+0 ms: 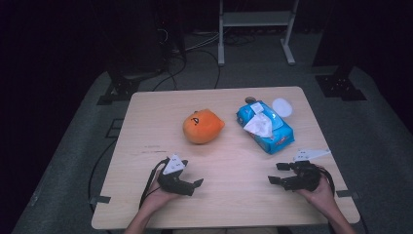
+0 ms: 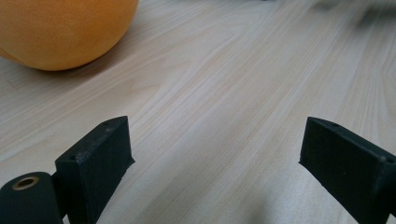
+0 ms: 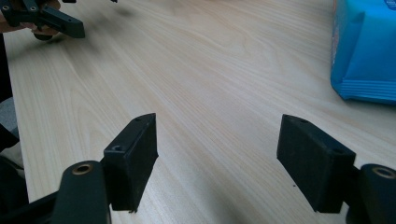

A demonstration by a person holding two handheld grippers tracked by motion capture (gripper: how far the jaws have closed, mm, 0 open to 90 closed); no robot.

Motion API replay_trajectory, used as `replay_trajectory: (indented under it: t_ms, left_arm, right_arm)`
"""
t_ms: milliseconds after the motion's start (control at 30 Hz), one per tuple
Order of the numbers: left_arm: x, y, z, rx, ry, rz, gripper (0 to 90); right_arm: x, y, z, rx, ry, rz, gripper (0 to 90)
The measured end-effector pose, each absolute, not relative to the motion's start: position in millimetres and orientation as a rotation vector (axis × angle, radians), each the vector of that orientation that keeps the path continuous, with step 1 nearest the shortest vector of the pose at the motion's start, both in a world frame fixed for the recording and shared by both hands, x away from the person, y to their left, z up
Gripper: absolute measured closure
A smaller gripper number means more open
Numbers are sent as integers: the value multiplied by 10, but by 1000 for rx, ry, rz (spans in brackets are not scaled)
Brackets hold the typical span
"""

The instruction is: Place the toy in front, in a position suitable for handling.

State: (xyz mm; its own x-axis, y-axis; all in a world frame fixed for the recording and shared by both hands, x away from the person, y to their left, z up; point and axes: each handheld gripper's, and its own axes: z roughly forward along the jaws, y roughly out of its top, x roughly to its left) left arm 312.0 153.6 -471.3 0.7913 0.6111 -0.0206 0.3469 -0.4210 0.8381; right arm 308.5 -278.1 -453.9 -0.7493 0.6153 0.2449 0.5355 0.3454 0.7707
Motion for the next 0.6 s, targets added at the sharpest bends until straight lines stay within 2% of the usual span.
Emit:
replay_trajectory:
  t_ms: [367,600]
  left_arm:
    - [3127,1552,-4681,2019,733,359,86]
    - [3177,1475,-4553,2021,674,376,87]
  right_arm:
    - [3099,-2758,-4548,1076,2507,1389,270]
    - [3102,-2781,-4546,1093,2494,1404,270]
